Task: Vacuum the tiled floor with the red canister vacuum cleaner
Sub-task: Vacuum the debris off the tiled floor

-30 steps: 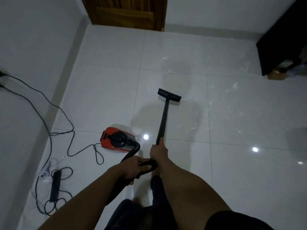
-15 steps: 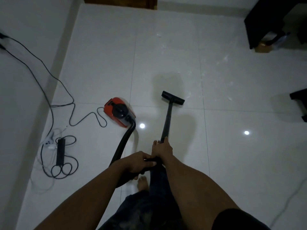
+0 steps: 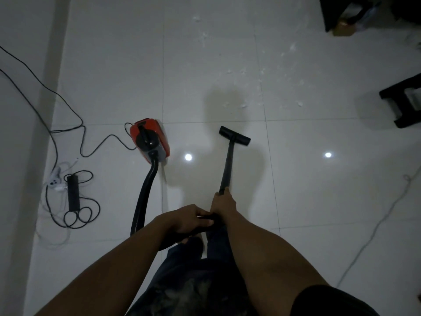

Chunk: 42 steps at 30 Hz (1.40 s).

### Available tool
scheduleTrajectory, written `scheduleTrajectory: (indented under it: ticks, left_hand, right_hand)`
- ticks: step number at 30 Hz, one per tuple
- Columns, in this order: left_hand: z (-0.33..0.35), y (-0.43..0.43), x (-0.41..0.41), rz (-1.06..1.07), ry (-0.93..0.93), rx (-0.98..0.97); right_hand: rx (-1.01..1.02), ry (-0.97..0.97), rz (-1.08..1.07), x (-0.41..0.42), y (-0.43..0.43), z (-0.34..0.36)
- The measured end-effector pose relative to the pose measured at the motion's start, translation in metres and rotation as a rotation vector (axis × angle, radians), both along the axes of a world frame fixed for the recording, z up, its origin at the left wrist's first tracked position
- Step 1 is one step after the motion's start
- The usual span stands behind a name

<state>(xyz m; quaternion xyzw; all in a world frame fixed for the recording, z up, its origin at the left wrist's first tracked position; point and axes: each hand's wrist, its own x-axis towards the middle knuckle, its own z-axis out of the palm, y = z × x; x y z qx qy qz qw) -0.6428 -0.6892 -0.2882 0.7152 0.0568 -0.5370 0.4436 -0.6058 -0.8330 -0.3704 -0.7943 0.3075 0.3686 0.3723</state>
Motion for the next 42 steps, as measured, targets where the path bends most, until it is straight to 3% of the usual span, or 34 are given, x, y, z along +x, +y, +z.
scheduleTrajectory:
  ticks: [6, 11, 25, 38, 42]
  left_hand:
    - [-0.006, -0.037, 0.012, 0.033, 0.003, -0.006]
    - [-0.019, -0.070, 0.040, 0.095, 0.001, 0.005]
    - [-0.021, -0.179, 0.139, 0.302, 0.044, -0.031]
    - [-0.023, -0.168, 0.206, 0.308, 0.009, 0.023]
    - [-0.028, -0.146, 0.237, 0.335, 0.076, -0.024]
  right_hand:
    - [-0.069, 0.052, 0.224, 0.023, -0.037, -0.003]
    - [-0.091, 0.074, 0.201, 0.067, -0.065, -0.003]
    - [-0.193, 0.000, 0.514, 0.184, -0.154, -0.020]
    - [-0.163, -0.006, 0.623, 0.258, -0.133, -0.023]
    - [-0.167, -0.035, 0.667, 0.288, -0.111, -0.025]
